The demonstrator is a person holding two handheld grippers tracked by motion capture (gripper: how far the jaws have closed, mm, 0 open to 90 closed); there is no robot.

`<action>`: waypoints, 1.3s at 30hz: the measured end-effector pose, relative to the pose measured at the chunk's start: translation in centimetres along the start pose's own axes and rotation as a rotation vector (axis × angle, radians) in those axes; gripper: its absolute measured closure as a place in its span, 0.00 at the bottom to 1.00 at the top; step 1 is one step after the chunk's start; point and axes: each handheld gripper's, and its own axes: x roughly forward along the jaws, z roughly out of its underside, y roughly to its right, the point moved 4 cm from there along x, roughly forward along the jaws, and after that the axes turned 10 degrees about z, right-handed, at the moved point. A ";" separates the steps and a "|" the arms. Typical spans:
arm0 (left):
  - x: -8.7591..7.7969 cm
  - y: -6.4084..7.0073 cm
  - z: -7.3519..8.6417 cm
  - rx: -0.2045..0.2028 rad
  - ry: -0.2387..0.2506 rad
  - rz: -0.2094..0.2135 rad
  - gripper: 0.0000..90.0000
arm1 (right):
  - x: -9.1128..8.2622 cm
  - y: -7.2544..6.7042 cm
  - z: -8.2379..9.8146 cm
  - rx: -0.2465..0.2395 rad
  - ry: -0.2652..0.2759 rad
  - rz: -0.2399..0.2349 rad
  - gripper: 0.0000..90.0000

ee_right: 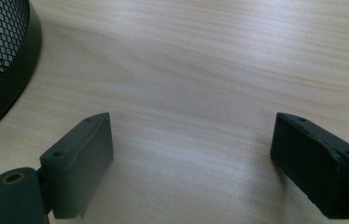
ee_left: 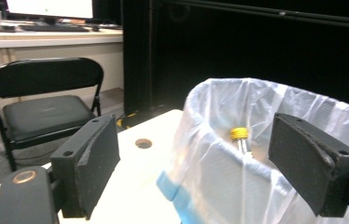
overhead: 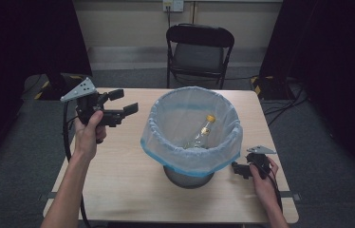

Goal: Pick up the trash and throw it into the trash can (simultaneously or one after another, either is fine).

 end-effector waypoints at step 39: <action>-5.4 -3.9 8.5 -0.109 -0.123 -0.212 0.21 | 0.0 0.0 0.0 0.000 0.000 0.000 0.14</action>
